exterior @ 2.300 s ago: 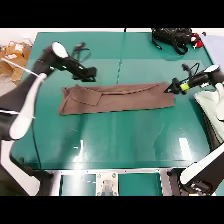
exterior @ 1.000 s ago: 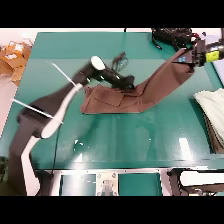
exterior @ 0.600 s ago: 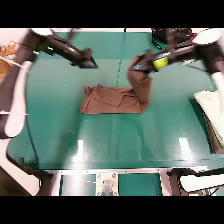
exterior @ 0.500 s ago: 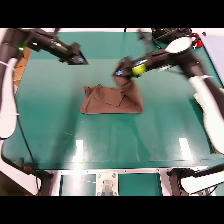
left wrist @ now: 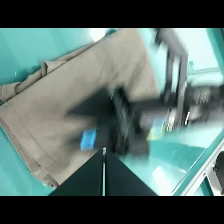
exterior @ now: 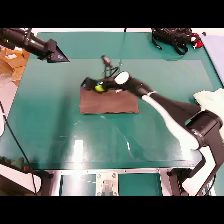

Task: Fold the shirts.

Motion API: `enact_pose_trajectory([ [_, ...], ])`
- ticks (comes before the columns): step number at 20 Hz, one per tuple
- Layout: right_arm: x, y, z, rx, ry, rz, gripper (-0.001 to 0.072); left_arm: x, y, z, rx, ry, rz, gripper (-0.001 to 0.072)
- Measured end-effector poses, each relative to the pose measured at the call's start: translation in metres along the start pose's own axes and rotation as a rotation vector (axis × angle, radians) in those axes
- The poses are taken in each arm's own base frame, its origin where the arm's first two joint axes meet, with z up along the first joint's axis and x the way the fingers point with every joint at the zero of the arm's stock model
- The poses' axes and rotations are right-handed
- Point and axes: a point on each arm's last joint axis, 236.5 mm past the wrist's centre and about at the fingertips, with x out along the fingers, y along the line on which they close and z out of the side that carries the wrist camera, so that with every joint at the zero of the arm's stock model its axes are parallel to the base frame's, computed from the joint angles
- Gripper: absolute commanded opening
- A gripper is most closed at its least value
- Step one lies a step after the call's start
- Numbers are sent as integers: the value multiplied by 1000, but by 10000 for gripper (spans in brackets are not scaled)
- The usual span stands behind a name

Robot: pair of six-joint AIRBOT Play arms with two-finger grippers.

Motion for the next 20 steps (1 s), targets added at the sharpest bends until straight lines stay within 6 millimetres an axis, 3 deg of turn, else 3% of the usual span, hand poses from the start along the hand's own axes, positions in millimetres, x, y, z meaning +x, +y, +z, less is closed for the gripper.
enact_pose_trajectory([
  [3,-60,-51,38,38,19,-56,583,1,5,-3,-8,9,2,26],
  [6,-135,-122,64,85,38,-165,591,3,7,-5,-13,14,4,27],
  [8,-173,-169,56,145,87,-237,591,3,9,-4,-15,7,10,27],
  [10,-193,-208,35,225,134,-284,591,3,11,-1,-16,-5,15,27],
  [12,-194,-231,2,285,195,-288,592,3,11,1,-16,-13,17,27],
  [14,-180,-240,-24,331,230,-250,591,3,12,2,-18,-20,20,27],
  [16,-159,-231,-39,364,248,-171,591,3,12,3,-23,-23,20,27],
  [17,-149,-224,-45,381,257,-127,556,3,12,3,-26,-24,20,27],
  [19,-131,-215,-52,380,261,-77,125,3,12,3,-31,-23,20,27],
  [20,-124,-210,-55,382,265,-52,65,3,12,3,-34,-21,20,27],
])
